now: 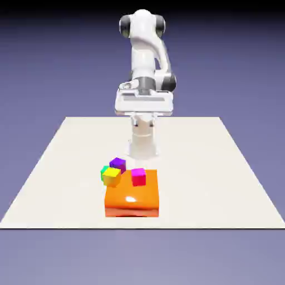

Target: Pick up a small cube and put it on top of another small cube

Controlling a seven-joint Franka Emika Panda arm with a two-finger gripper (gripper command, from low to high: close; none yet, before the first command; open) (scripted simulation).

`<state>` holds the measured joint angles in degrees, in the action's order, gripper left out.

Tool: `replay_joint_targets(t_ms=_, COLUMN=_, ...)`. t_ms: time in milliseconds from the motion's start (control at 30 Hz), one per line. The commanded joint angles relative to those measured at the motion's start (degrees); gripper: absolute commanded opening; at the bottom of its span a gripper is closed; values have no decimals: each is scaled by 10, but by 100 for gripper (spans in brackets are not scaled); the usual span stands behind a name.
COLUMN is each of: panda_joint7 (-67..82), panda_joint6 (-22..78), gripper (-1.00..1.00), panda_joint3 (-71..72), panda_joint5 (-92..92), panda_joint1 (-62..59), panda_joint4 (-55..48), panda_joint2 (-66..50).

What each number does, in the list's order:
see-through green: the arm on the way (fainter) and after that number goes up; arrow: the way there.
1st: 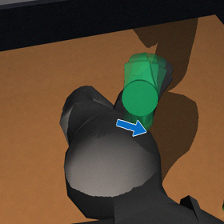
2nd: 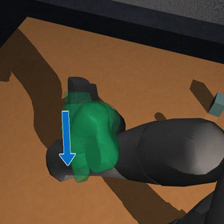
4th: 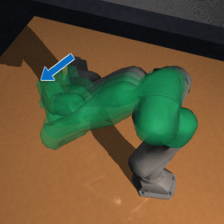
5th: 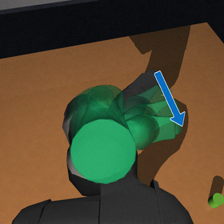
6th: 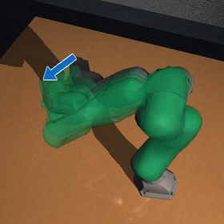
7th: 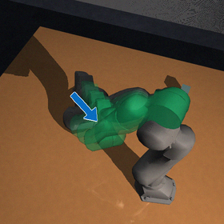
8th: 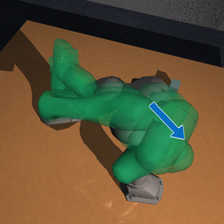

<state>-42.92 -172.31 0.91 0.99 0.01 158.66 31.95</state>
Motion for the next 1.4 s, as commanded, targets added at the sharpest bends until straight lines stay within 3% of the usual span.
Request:
replay_joint_targets(t_ms=0, panda_joint7=-4, panda_joint6=25, gripper=0, panda_joint3=-18, panda_joint5=20, panda_joint1=3, panda_joint4=-12, panda_joint2=-19)
replay_joint_targets(t_ms=800, panda_joint7=-99, panda_joint6=605, gripper=0, panda_joint3=-514, panda_joint5=503, panda_joint1=117, panda_joint4=-234, panda_joint2=-471)
replay_joint_targets(t_ms=1167, panda_joint7=-73, panda_joint6=572, gripper=0, panda_joint3=-742, panda_joint5=521, panda_joint1=220, panda_joint4=-37, panda_joint2=-513)
replay_joint_targets(t_ms=1367, panda_joint7=-28, panda_joint6=572, gripper=0, panda_joint3=-663, panda_joint5=602, panda_joint1=182, panda_joint4=-37, panda_joint2=-569)
